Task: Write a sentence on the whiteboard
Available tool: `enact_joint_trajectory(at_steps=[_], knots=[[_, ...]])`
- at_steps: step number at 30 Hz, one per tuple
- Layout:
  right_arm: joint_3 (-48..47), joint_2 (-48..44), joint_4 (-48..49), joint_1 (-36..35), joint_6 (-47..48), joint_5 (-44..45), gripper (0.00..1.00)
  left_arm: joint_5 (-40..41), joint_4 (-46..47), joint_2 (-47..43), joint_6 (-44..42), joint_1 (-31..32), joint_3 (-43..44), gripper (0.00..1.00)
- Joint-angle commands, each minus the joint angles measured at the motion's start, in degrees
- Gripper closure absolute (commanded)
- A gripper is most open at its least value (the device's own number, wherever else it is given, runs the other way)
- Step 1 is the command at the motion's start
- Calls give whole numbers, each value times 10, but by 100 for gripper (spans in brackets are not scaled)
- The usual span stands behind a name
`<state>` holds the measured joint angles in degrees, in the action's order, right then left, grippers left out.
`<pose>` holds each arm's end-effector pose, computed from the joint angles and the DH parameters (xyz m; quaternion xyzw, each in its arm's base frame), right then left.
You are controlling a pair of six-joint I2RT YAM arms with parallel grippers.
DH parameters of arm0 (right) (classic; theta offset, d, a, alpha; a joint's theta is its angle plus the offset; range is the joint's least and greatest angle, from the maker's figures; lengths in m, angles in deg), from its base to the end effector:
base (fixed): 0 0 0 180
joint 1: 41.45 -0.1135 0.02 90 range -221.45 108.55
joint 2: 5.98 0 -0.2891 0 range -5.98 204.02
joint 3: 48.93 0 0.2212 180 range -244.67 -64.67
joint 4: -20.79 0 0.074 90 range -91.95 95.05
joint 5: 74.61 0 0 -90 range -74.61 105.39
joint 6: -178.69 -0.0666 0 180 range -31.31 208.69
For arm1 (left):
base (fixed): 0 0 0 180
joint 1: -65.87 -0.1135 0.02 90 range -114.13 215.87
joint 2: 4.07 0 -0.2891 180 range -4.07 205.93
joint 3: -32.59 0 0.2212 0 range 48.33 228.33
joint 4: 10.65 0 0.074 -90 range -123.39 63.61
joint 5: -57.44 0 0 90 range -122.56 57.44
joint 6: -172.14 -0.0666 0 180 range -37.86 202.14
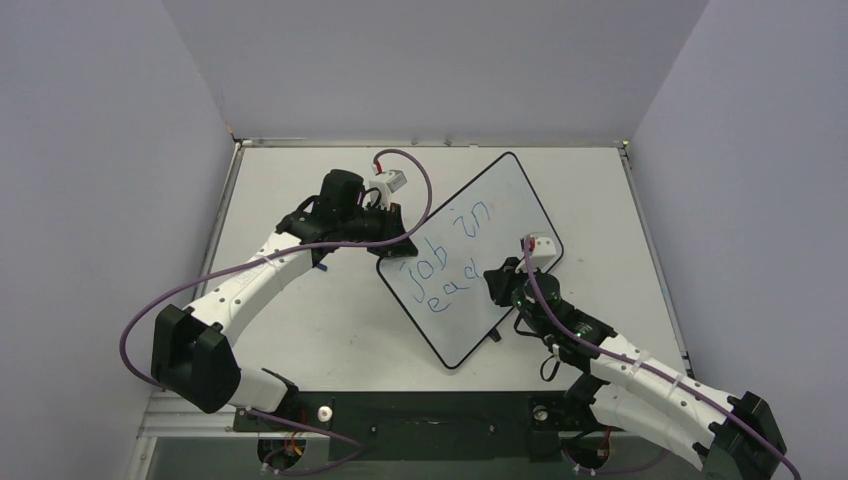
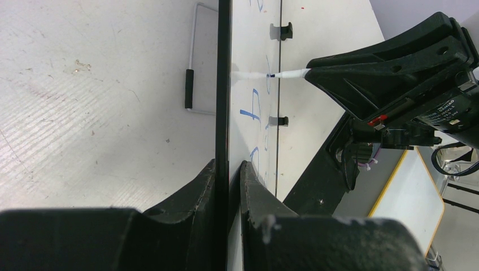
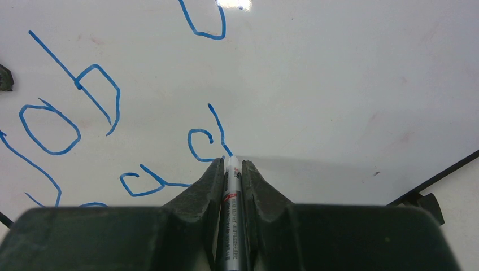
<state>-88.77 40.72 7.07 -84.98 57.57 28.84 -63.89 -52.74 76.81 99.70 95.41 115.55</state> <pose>0.1348 0.1067 0.2487 -0.0219 0.8188 0.2663 0.5081 0.2400 -0.1758 0.3228 0.2045 0.8560 -0.3869 0.2752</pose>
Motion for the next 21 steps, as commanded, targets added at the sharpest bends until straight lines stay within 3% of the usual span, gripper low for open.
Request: enact_joint_trajectory(at_steps=[1,21], knots=[[-2,4,-15,1,-2,-6,100,74,-36,-6,-54,6,-8,100],[-88,73,3,2,33,4,100,74,-36,-6,-54,7,-9,100]])
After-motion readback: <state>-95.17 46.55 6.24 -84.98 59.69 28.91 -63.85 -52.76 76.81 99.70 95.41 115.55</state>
